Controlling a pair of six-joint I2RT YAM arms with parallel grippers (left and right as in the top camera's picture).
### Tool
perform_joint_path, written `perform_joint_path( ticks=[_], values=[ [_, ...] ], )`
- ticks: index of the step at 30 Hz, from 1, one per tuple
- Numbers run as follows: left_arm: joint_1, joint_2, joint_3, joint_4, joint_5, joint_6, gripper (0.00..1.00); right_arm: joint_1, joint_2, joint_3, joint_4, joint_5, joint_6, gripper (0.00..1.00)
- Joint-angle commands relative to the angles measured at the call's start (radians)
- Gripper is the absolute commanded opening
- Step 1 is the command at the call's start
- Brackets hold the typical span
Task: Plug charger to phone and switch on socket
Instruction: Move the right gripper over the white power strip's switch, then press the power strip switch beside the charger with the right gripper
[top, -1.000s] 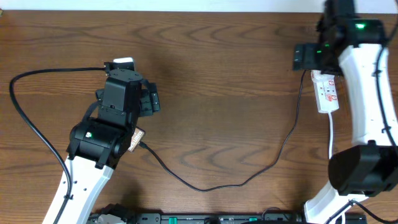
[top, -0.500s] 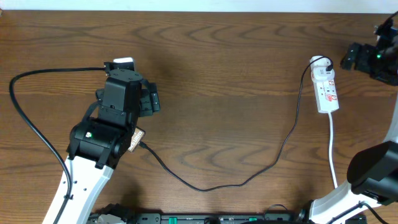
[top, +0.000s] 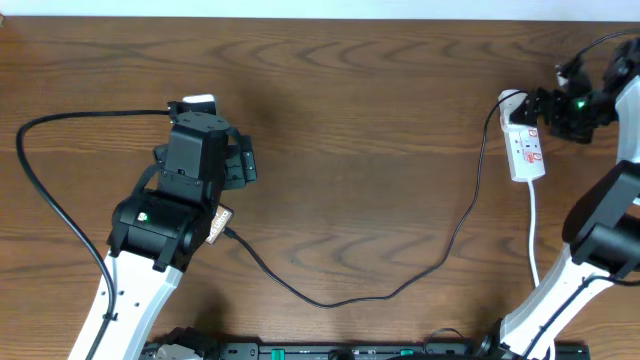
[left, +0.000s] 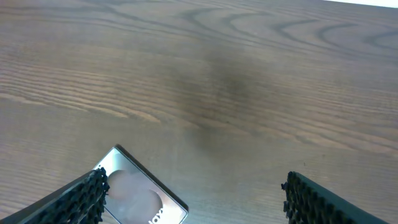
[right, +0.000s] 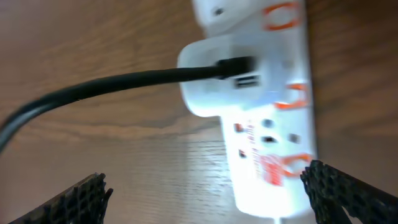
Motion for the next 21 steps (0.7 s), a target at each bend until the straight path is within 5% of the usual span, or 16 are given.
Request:
perform_joint_path(
  ticks=[1,21],
  values=[
    [-0.003,-0.001,0.013,-0.003,-0.016,0.009,0.89,-0.004,-0.003,0.011,-0.006,-0.104,-0.076,0.99],
    [-0.003,-0.001,0.013,-0.002,-0.016,0.008,0.89,-0.015,-0.003,0.01,0.01,-0.025,-0.093,0.99]
  ],
)
